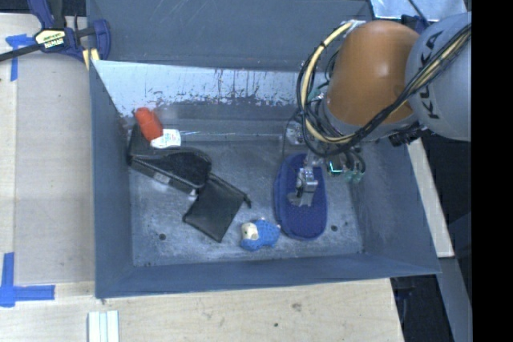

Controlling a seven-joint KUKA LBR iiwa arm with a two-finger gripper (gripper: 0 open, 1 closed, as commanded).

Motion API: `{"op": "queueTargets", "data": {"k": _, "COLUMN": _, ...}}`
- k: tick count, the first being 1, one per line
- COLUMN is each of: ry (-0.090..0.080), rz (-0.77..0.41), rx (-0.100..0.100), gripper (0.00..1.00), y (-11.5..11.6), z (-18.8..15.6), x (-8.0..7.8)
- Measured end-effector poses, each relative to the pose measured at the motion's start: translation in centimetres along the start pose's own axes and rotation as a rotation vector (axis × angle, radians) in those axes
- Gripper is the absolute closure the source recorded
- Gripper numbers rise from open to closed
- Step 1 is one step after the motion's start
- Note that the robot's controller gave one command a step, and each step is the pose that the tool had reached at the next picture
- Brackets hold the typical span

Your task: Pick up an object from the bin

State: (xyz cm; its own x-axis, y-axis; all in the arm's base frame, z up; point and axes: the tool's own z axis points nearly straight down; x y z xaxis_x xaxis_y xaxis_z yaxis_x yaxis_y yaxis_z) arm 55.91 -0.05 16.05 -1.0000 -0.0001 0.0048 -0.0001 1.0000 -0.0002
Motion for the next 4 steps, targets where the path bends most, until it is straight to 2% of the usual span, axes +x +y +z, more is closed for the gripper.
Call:
{"op": "queueTargets", "data": {"k": 1, "ry": 0.0, "rz": -0.429, "rx": -0.001, "gripper": 0.0, "y": -1.7, "z": 9.1, "x": -0.8}}
{"op": "queueTargets", "data": {"k": 2, "ry": -0.015, "rz": -0.427, "rx": 0.001, "gripper": 1.0, "y": -1.6, "z": 8.8, "x": -1.2}}
{"op": "queueTargets", "data": {"k": 3, "ry": -0.015, "rz": -0.444, "rx": 0.003, "gripper": 1.0, "y": -1.3, "z": -1.5, "x": 1.6}}
{"op": "queueTargets", "data": {"k": 4, "ry": -0.008, "rz": -0.442, "rx": 0.001, "gripper": 0.0, "y": -1.4, "z": -1.0, "x": 1.7}}
